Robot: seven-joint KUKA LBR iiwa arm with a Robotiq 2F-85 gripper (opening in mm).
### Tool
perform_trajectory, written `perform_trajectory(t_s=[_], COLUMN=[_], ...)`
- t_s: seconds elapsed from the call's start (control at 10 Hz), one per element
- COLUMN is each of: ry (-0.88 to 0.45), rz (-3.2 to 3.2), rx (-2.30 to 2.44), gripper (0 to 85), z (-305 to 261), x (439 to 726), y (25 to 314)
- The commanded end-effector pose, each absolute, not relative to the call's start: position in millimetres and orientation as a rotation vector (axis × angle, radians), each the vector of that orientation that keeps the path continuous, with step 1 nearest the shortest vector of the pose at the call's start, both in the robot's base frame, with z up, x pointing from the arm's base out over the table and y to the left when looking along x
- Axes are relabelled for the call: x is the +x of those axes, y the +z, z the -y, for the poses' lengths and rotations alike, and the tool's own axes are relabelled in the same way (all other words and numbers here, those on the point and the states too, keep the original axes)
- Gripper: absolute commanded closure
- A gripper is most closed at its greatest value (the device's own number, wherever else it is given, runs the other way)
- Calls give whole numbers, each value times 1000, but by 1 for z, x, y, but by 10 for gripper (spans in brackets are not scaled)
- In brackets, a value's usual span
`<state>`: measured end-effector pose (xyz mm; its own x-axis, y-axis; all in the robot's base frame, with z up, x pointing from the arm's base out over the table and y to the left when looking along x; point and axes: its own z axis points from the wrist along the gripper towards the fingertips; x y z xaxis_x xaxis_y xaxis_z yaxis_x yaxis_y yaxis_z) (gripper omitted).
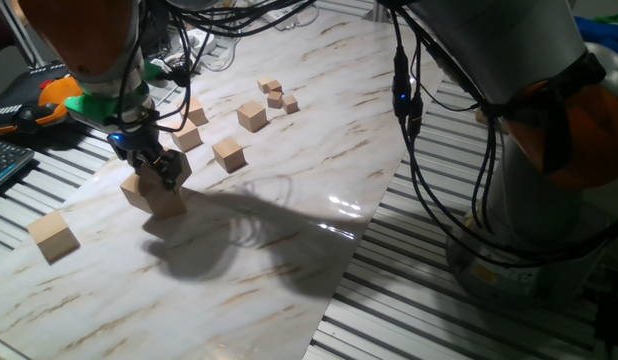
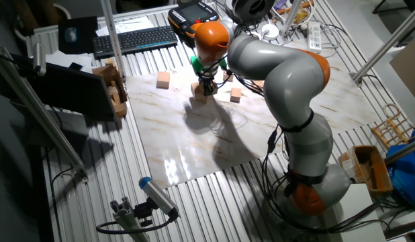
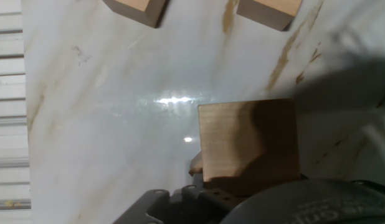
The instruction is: Stack the blocks into a cross shape
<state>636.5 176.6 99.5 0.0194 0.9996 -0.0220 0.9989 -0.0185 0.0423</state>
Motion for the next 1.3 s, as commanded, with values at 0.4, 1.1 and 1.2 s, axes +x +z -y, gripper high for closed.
perform_trajectory(t_s=[0.4, 1.1, 1.2], ry=[23, 23, 23], rz=[-2171, -2172, -2172], rx=[2209, 2207, 2207], gripper=[340, 340, 340], z=[-177, -177, -177], x=[637, 637, 637], y=[99, 99, 99])
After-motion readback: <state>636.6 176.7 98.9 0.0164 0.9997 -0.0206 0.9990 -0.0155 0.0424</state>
